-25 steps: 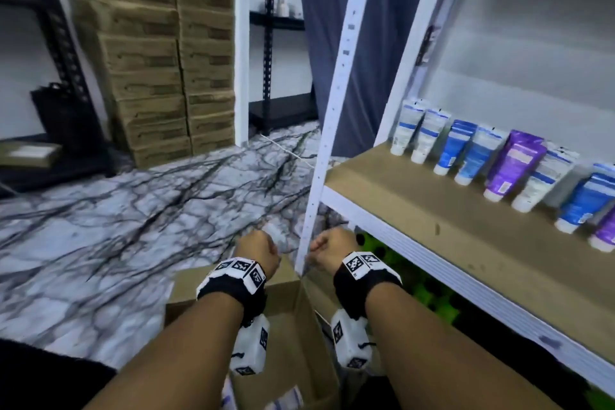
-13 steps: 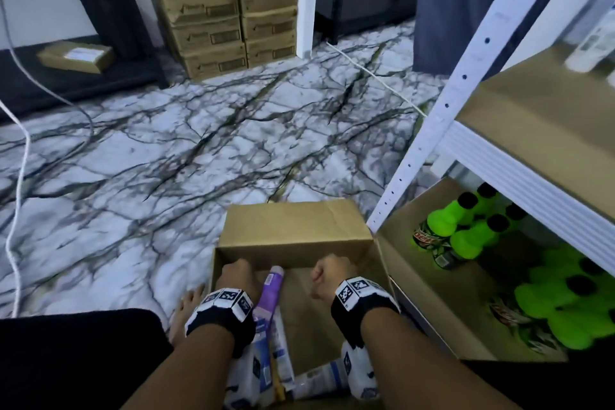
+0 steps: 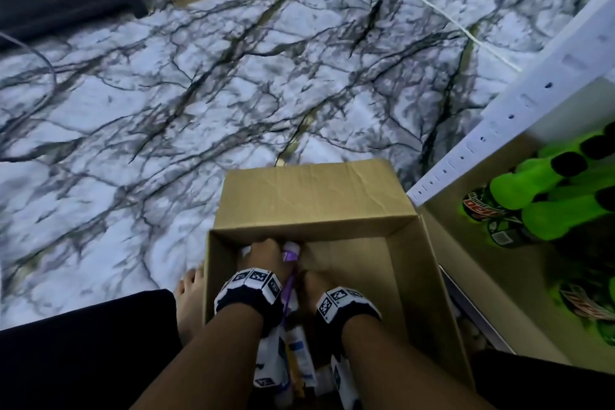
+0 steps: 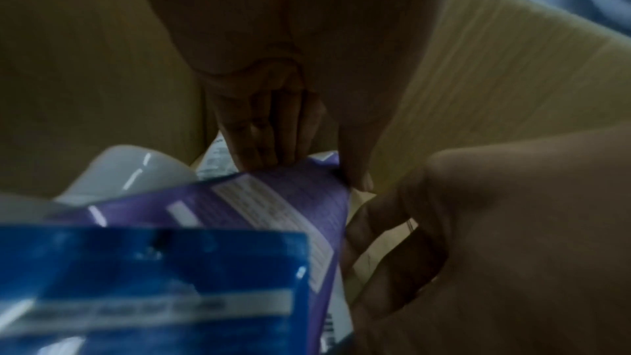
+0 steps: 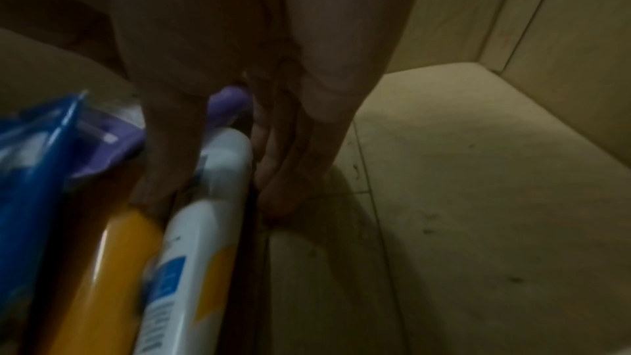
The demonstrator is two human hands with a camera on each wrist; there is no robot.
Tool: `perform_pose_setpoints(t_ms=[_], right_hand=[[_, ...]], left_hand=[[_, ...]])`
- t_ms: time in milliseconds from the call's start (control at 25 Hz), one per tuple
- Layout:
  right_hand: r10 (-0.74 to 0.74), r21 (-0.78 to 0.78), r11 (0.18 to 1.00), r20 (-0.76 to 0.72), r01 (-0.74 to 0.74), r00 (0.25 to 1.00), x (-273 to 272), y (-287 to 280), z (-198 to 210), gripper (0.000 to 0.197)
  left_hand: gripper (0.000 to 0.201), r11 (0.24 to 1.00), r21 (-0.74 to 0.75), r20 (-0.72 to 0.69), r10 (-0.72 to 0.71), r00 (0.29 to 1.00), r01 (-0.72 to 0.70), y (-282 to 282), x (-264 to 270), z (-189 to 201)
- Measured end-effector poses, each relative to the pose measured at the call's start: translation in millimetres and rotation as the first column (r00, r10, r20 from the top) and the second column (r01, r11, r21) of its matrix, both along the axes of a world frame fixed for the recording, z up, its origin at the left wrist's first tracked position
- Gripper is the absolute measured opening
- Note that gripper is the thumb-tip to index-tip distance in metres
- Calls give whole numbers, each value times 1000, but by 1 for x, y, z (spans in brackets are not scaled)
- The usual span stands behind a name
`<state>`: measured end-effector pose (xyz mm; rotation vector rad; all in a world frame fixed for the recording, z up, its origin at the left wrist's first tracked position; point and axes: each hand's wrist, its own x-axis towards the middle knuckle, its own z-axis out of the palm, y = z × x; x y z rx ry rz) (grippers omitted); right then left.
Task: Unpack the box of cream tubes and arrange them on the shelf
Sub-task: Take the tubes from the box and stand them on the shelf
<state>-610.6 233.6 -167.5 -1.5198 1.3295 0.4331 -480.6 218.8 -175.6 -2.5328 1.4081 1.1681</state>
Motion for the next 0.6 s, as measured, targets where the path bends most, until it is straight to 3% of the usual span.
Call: perform_pose_setpoints(t_ms=[160,320,440,600], right_hand=[[-5,-16,1000,30,5,1000,2,0,-11,48],[-42,-47,998,-1,42,999,-11,-1,-1,53],[-122,-90,988,3,122,992,-25,-3,13,51],[-225,-190,958,-37,214,974,-46,-6,39,64]], left_hand=[[46,1000,18,-41,26,999,-25,-1,0,-5],[46,998,7,-123,67,990,-67,1,0,3],[41,999,-37,-141,17,990,-23,1,-1,20],[38,998,-39,-89,-47,995,44,1,-3,49]])
